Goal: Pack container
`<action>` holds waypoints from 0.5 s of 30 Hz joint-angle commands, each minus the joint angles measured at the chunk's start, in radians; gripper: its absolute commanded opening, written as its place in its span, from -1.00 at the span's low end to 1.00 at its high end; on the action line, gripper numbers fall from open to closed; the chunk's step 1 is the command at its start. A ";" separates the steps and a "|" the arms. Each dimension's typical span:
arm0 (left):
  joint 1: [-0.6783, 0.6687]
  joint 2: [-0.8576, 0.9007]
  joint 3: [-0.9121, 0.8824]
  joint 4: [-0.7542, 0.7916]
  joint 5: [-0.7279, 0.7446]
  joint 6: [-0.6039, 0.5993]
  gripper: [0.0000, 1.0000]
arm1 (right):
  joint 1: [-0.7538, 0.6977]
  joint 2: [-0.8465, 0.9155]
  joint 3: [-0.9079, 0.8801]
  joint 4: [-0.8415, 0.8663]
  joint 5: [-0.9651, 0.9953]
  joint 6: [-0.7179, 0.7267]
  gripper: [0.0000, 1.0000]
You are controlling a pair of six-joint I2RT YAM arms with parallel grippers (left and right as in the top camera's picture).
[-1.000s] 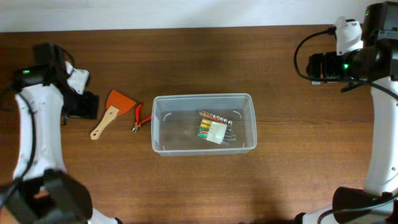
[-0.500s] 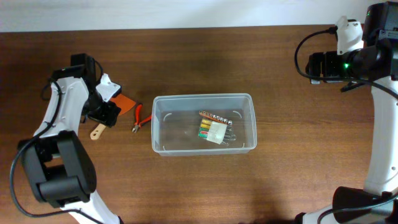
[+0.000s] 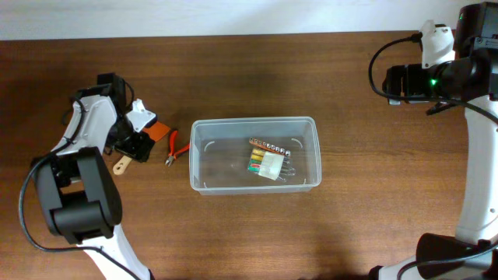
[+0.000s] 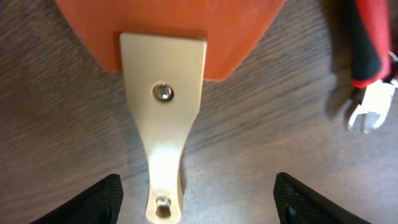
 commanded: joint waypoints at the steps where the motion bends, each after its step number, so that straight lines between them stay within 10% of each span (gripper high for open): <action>1: 0.005 0.037 0.001 0.009 -0.024 0.020 0.59 | -0.002 0.007 -0.001 -0.001 -0.001 0.008 0.97; 15: 0.067 0.063 -0.031 0.023 -0.074 -0.004 0.60 | -0.002 0.007 -0.001 -0.003 0.006 0.005 0.97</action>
